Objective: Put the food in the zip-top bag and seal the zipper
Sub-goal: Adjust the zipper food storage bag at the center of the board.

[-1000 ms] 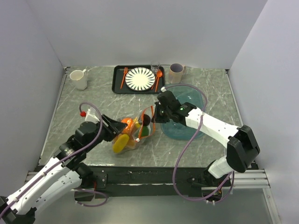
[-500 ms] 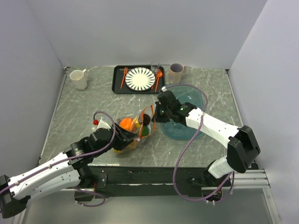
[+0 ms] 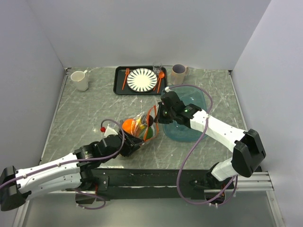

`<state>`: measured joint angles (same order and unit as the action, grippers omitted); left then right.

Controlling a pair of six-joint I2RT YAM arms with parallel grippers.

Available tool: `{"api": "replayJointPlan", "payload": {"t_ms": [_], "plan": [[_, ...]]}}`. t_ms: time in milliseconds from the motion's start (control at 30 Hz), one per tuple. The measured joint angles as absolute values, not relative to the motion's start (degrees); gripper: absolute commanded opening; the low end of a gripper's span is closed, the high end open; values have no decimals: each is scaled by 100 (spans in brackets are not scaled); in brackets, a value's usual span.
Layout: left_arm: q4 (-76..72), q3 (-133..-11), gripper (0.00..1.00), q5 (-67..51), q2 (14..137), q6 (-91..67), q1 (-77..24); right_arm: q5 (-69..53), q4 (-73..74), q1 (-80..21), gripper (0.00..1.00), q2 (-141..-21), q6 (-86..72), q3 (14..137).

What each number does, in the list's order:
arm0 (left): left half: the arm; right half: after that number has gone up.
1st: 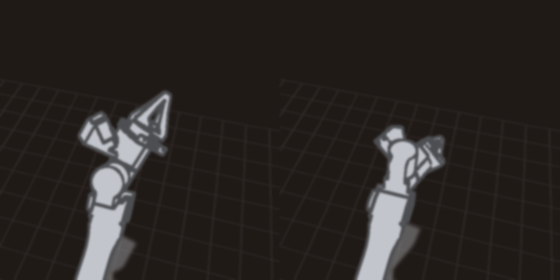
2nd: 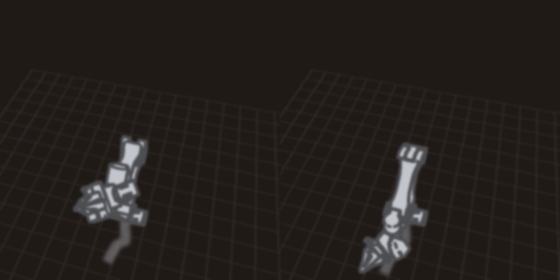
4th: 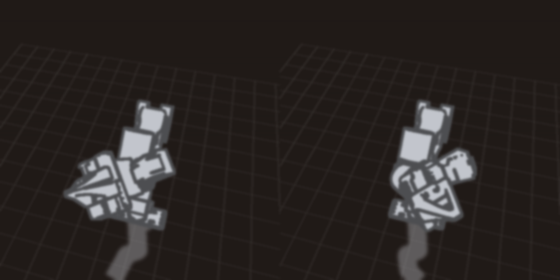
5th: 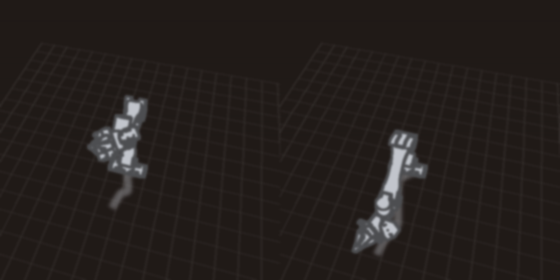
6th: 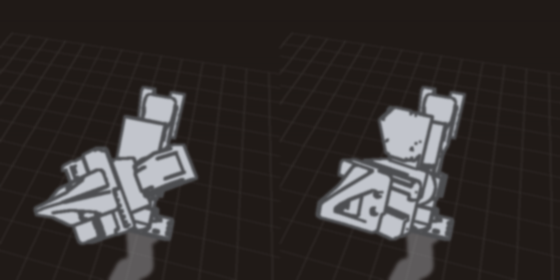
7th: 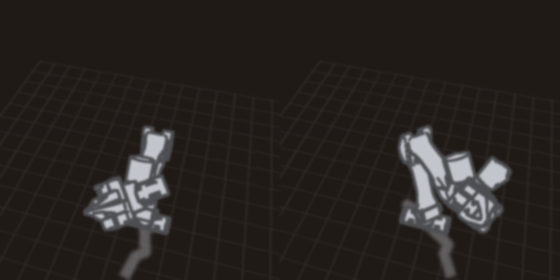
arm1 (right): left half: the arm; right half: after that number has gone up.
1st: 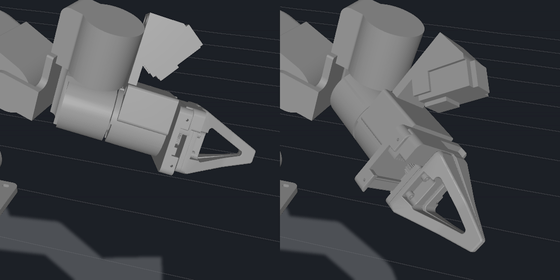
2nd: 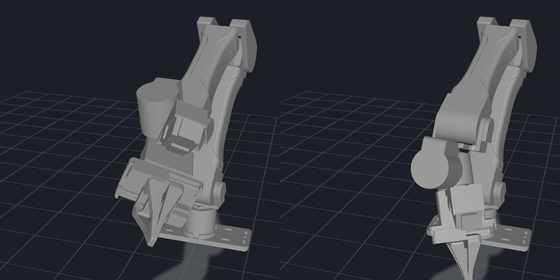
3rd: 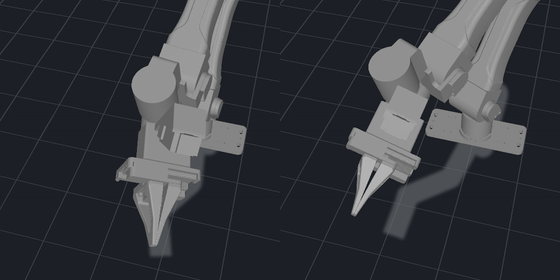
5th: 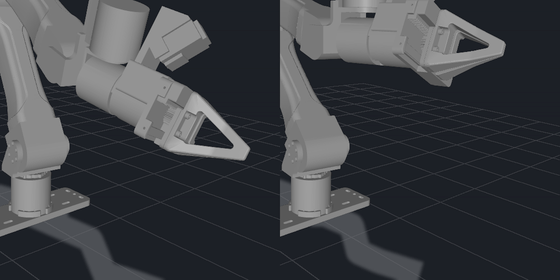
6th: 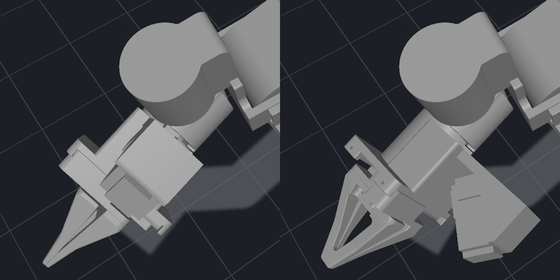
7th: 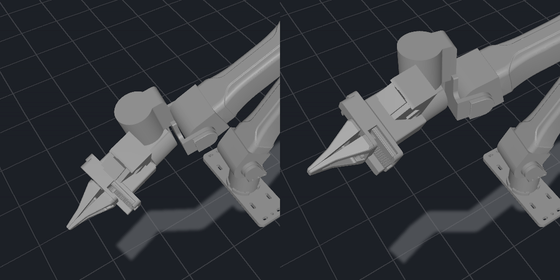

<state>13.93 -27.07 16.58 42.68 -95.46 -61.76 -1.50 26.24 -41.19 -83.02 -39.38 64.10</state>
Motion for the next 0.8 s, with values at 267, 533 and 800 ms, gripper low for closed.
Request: {"api": "replayJointPlan", "payload": {"t_ms": [267,533,800], "plan": [[1197,-2561,51,2016,4042,-9911,-6292,-156,2609,-4119,0,-8276,-3940,6366],[1140,-2451,48,2366,3924,-10127,-6305,-237,2611,-4119,0,-8097,-3964,6147],[1186,-2438,43,2641,3837,-10239,-6309,-290,2578,-4119,0,-7955,-3964,5994]]}}
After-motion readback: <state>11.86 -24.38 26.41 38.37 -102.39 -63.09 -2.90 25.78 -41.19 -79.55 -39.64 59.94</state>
